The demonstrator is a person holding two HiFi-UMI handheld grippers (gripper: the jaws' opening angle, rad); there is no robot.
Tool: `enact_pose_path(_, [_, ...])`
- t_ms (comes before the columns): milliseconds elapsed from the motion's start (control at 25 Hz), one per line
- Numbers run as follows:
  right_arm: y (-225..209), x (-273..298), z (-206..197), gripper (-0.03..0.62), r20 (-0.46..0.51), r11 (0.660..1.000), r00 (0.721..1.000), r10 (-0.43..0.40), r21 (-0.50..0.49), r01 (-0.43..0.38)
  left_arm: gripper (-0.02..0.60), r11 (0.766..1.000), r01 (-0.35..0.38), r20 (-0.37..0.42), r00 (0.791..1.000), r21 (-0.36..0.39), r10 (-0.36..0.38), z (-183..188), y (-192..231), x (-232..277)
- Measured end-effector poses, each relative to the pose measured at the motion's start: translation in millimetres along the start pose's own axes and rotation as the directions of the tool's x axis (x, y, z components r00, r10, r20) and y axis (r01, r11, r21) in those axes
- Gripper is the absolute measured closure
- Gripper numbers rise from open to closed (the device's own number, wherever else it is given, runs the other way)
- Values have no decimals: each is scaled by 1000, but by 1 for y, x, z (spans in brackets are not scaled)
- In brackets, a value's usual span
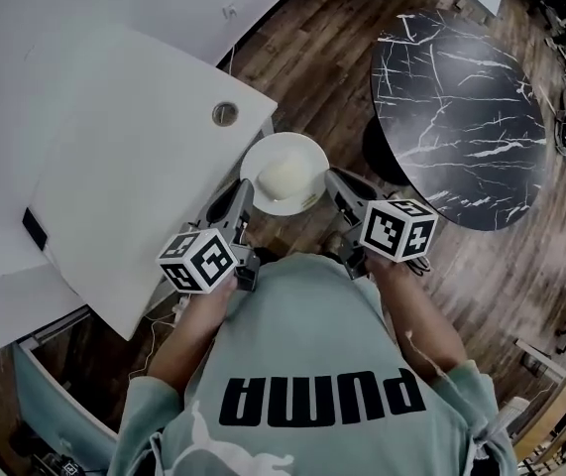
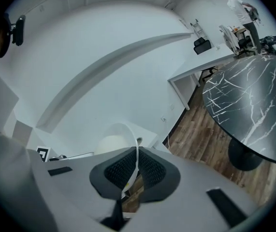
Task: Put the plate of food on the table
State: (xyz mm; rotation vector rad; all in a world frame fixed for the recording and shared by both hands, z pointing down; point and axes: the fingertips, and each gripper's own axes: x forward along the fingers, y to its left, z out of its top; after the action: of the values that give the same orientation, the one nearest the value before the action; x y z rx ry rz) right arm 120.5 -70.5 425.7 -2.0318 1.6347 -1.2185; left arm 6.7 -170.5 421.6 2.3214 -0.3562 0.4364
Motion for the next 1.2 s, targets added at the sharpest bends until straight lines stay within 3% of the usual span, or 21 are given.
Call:
enact_pose_path(480, [-79, -83, 24, 574, 90, 998, 996, -8, 68, 2, 543, 995, 40, -45, 998, 90, -36, -37, -97, 55])
enact_pose_path(1200, [-186, -211, 34, 574, 256, 974, 954, -153, 203, 102, 545, 960, 195, -199, 968, 199, -156, -107, -222, 133])
